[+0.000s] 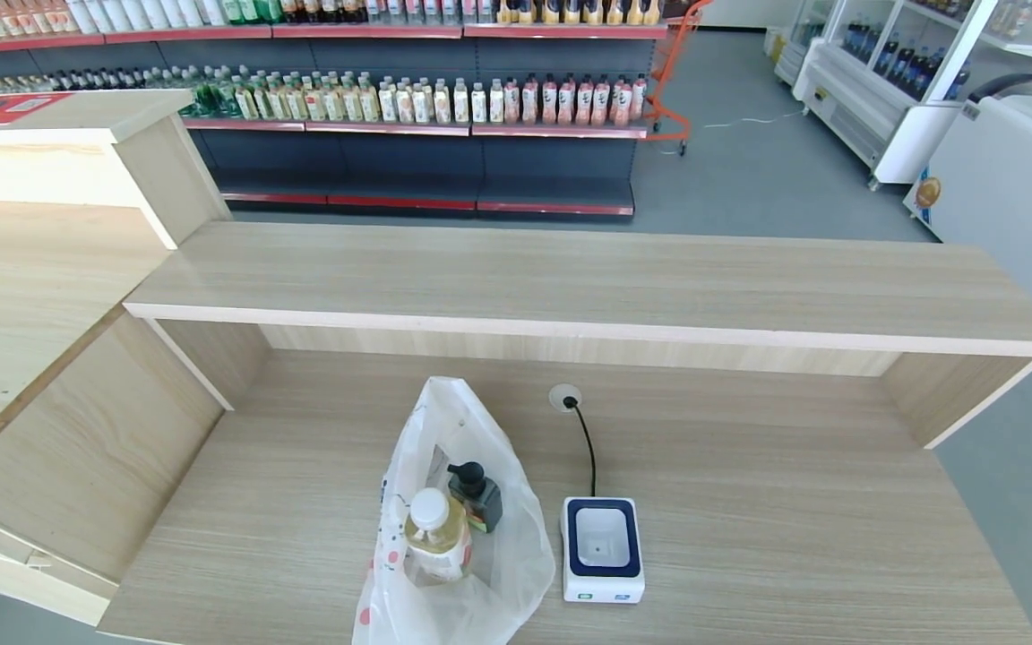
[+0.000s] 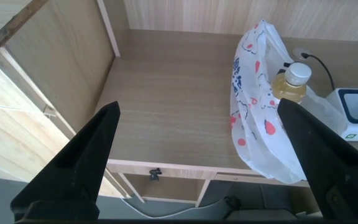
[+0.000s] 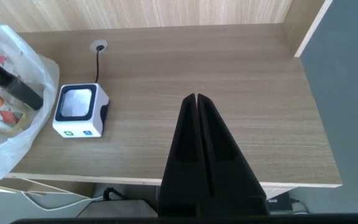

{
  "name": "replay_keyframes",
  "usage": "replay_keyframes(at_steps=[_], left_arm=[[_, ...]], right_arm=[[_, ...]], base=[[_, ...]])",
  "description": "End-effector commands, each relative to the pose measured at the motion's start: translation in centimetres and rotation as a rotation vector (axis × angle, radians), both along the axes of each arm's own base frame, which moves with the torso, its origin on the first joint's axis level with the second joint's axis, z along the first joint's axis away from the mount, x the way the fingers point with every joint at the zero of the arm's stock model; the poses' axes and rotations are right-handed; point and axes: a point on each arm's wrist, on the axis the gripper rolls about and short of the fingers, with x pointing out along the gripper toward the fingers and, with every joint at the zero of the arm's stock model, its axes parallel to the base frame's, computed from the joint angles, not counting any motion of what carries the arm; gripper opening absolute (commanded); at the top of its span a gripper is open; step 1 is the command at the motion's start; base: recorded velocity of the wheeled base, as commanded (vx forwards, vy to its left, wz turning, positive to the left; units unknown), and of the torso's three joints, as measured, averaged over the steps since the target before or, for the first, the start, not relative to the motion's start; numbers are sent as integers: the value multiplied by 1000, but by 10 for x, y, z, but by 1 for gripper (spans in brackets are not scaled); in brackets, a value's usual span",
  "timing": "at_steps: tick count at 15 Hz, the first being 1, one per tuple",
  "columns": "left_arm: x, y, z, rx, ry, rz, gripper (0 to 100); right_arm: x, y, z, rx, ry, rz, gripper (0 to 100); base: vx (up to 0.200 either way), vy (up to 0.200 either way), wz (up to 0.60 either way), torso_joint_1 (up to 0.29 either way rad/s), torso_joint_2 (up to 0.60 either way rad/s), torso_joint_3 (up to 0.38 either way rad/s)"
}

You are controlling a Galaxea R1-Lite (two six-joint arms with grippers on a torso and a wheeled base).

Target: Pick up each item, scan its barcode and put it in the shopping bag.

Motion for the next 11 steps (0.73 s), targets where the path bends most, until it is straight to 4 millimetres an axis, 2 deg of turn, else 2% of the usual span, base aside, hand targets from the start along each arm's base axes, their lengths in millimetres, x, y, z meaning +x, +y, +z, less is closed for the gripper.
replay_keyframes(at_steps=[1,11], left_arm=[[0,0,0,0,-1,1,100],[0,0,0,0,-1,-1,100]], right_arm=[[0,0,0,0,2,2,0],[0,0,0,0,2,2,0]], base=[[0,0,0,0,0,0],[0,0,0,0,0,0]])
